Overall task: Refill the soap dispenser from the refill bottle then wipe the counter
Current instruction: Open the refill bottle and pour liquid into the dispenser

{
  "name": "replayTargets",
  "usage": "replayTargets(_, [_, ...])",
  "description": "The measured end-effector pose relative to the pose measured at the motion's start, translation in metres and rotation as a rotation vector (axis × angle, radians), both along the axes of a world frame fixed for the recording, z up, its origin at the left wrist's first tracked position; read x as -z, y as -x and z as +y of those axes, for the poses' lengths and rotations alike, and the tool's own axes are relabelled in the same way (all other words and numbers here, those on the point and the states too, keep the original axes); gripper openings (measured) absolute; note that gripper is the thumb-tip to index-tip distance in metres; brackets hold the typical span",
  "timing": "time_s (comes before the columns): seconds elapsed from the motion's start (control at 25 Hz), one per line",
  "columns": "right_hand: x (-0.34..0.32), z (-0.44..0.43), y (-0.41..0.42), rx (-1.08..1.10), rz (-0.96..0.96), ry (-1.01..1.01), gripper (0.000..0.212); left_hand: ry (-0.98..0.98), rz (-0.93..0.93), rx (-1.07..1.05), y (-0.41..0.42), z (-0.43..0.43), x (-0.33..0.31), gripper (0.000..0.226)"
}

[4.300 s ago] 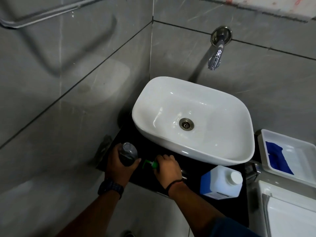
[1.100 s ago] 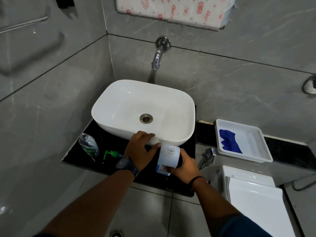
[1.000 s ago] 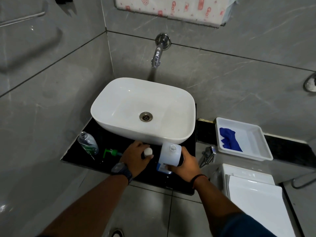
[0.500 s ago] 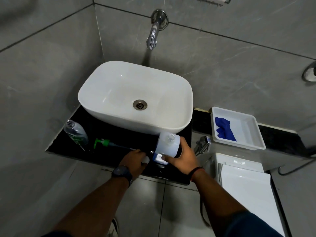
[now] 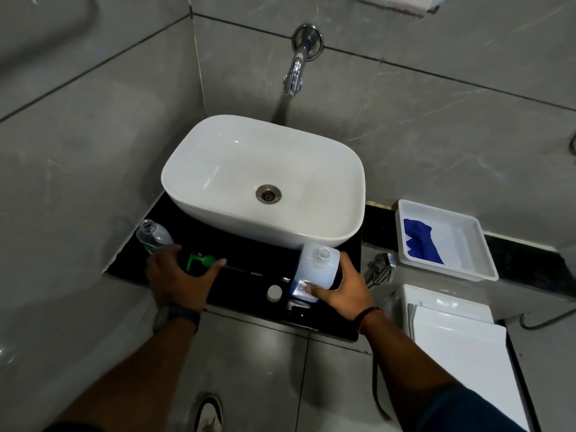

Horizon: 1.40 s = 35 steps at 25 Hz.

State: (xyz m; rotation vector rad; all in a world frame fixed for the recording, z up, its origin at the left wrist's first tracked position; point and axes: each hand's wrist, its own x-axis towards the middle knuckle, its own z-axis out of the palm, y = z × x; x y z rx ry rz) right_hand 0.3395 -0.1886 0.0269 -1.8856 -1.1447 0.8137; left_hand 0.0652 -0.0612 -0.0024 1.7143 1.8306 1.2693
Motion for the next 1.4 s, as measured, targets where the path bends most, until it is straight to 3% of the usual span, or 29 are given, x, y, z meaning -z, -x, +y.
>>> replayTargets(0.16, [0.005, 0.004, 0.002, 0.023, 0.007, -0.008, 0.071, 0.105, -0.059, -0.257, 0.036, 0.022, 0.006, 0.108])
replayTargets(0.32, [0.009, 0.009, 0.005, 0.043, 0.013, -0.030, 0.072, 0.242, -0.196, -0.108, 0.044, 0.049, 0.024, 0.124])
replayTargets(0.44, [0.009, 0.011, 0.007, 0.053, 0.015, -0.036, 0.072, 0.263, -0.287, -0.004, 0.048, 0.068, 0.037, 0.105])
replayTargets(0.56, [0.007, 0.010, 0.008, 0.060, 0.022, -0.042, 0.072, 0.222, -0.263, 0.014, 0.046, 0.073, 0.039, 0.078])
replayTargets(0.8, [-0.014, 0.010, 0.018, 0.032, 0.058, -0.089, 0.071, 0.163, -0.335, 0.022, 0.036, 0.061, 0.013, 0.069])
replayTargets(1.2, [-0.195, 0.079, 0.031, 0.192, -0.068, -0.478, 0.052, -0.111, -0.429, 0.284, -0.058, 0.073, -0.160, 0.079])
replayTargets(1.4, [-0.287, 0.092, 0.018, 0.232, -0.313, -0.545, 0.055, -0.210, -0.414, 0.425, -0.089, 0.080, -0.229, 0.079])
